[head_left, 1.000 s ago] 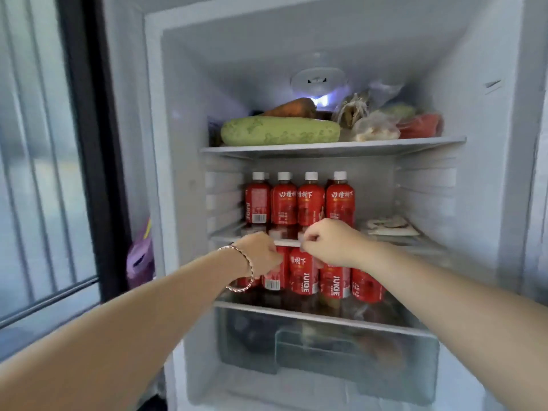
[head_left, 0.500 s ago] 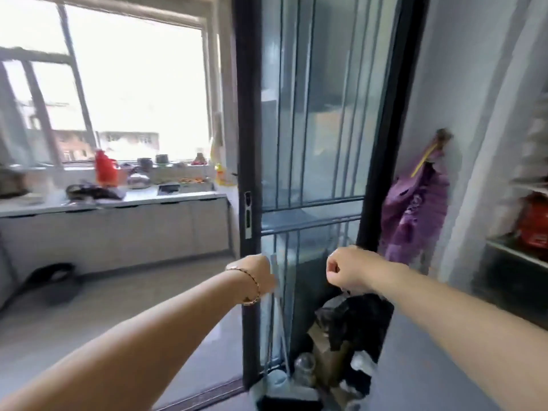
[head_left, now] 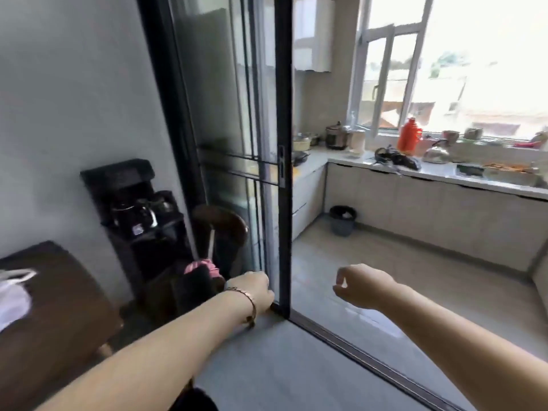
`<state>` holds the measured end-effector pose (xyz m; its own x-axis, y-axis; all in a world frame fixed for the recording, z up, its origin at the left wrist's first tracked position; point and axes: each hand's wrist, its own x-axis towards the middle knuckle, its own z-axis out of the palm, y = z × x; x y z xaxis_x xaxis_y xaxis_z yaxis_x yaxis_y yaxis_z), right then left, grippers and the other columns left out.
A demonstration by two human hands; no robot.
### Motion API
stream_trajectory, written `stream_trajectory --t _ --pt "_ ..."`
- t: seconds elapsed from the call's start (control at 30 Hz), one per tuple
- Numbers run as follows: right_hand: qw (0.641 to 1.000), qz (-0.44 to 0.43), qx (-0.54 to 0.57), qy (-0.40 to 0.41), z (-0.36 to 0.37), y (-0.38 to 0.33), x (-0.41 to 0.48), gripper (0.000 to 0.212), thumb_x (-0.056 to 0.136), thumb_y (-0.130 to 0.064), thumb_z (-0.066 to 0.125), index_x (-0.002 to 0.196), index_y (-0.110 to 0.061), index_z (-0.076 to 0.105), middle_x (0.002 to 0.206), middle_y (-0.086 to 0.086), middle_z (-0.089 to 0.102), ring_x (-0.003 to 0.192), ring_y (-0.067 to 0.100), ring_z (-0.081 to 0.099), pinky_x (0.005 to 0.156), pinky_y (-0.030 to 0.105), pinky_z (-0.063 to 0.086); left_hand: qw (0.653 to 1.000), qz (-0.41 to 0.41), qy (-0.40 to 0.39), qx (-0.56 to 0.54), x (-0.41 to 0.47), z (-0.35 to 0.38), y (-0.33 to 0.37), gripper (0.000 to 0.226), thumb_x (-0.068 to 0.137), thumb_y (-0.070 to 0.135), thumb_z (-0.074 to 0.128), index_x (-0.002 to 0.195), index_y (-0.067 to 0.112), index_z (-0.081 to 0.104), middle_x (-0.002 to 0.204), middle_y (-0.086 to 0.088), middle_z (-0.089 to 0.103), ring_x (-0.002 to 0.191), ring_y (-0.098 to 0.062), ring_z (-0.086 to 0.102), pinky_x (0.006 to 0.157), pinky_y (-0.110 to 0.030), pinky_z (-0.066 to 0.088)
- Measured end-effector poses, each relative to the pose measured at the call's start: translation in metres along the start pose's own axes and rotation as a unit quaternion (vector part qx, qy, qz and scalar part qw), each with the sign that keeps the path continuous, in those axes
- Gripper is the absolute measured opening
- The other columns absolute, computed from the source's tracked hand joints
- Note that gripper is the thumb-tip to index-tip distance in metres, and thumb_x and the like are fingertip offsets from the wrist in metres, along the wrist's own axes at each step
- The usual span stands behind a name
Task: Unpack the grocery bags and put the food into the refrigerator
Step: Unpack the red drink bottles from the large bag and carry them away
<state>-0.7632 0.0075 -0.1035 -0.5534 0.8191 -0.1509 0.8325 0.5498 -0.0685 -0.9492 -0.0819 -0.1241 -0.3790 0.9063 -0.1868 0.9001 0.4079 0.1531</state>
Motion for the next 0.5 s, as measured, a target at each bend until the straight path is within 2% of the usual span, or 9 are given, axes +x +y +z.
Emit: stream_trajectory --t 0.13,0.23,0.4,0.5 --pt "0.991 -0.134 -0.019 -0.02 0.009 -0.135 0.064 0.031 0.095 -0.031 0.042 0.118 -0.016 0.056 0.12 0.007 0.06 0.11 0.028 0.057 0.084 0.03 0.045 0.988 -0.147 0.008 -0.05 -0.009 -0.002 -0.138 0.028 0.092 0.028 0.041 0.111 0.016 0.059 0.119 -0.005 0.061 0.108 -0.028 0.059 0.087 -0.033 0.045" --pt "0.973 -0.224 -0.037 -0.034 0.018 -0.224 0.102 0.029 0.094 -0.031 0.042 0.113 -0.016 0.058 0.114 0.005 0.062 0.105 0.026 0.059 0.081 0.028 0.045 0.968 -0.238 0.027 -0.076 -0.026 0.002 -0.219 0.026 0.091 0.025 0.04 0.105 0.017 0.06 0.113 -0.006 0.063 0.102 -0.028 0.06 0.081 -0.032 0.045" --pt "0.929 -0.361 -0.057 -0.06 0.034 -0.354 0.149 0.027 0.095 -0.03 0.043 0.105 -0.015 0.063 0.107 0.006 0.064 0.101 0.025 0.06 0.083 0.033 0.048 0.913 -0.385 0.055 -0.12 -0.058 -0.003 -0.315 0.028 0.092 0.027 0.044 0.112 0.016 0.061 0.117 -0.006 0.063 0.108 -0.028 0.059 0.085 -0.031 0.045" --pt "0.896 -0.428 -0.086 -0.075 0.04 -0.423 0.163 0.026 0.094 -0.029 0.043 0.107 -0.017 0.063 0.108 0.004 0.064 0.101 0.023 0.061 0.083 0.032 0.048 0.88 -0.447 0.075 -0.143 -0.079 -0.012 -0.36 0.028 0.093 0.029 0.045 0.11 0.015 0.062 0.112 -0.005 0.064 0.103 -0.025 0.06 0.079 -0.03 0.044"
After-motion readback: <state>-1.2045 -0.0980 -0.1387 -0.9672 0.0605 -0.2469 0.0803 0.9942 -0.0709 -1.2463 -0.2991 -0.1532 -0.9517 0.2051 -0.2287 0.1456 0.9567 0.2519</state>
